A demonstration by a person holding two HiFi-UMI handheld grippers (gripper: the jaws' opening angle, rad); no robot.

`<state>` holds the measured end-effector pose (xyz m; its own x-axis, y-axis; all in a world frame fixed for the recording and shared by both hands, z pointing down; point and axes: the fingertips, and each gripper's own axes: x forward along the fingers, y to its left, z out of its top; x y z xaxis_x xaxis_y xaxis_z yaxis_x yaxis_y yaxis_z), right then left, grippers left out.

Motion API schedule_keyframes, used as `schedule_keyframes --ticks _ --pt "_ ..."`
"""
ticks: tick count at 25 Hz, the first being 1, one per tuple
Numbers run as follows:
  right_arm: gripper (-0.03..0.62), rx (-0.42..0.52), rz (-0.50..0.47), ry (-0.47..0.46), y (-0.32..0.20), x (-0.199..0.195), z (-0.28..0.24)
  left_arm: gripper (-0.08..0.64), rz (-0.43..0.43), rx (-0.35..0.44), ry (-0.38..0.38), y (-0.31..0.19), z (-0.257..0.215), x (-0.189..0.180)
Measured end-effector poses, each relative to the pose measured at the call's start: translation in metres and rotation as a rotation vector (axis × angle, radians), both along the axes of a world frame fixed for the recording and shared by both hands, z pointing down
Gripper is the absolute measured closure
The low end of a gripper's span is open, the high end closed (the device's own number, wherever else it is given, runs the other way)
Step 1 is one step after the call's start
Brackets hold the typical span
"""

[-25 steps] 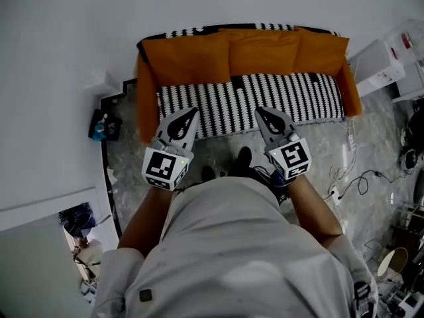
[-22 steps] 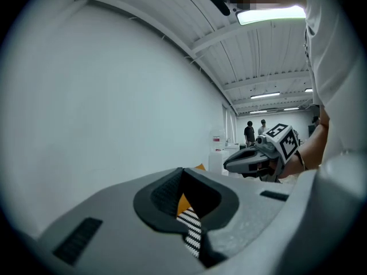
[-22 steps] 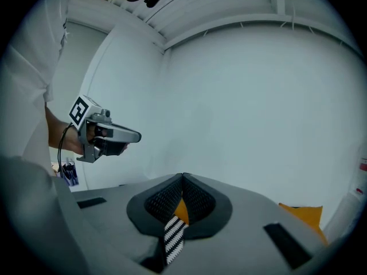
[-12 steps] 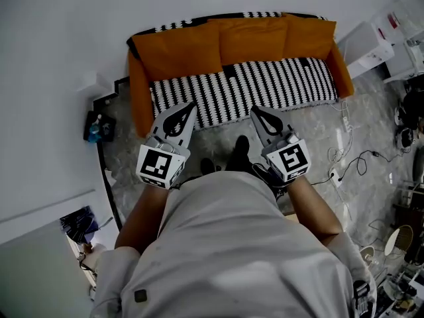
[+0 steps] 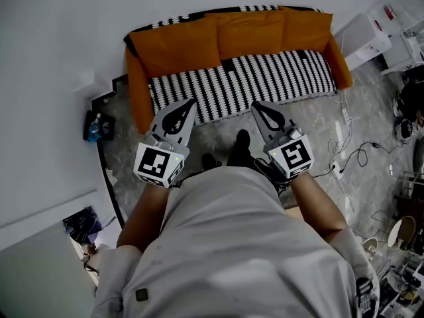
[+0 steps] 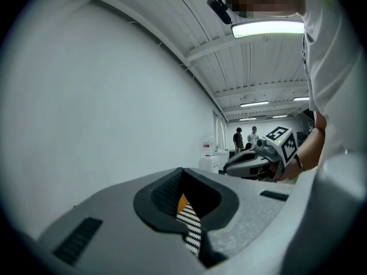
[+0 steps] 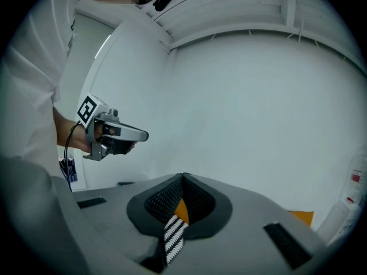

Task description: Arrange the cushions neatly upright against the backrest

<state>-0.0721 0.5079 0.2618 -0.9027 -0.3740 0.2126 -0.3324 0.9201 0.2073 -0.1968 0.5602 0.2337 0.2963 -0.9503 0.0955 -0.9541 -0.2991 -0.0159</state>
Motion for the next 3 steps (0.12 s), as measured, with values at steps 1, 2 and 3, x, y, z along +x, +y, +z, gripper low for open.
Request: schedule_keyframes --ticks 1,2,3 --pt "0.566 -0.003 -0.001 0.007 0.0018 -0.0003 0.0016 0.551 0.000 0.002 0.001 0.0015 0.0001 -0.0003" --pt "0.566 -0.011 0.000 0.016 0.0038 -0.0006 0.0037 0.551 -0.002 0.003 0.002 0.0030 0.0002 -0.0010" --pt "0.566 -0.021 0.002 0.026 0.0059 -0.0009 0.0060 0.551 -0.003 0.005 0.002 0.0045 0.0002 -0.0019"
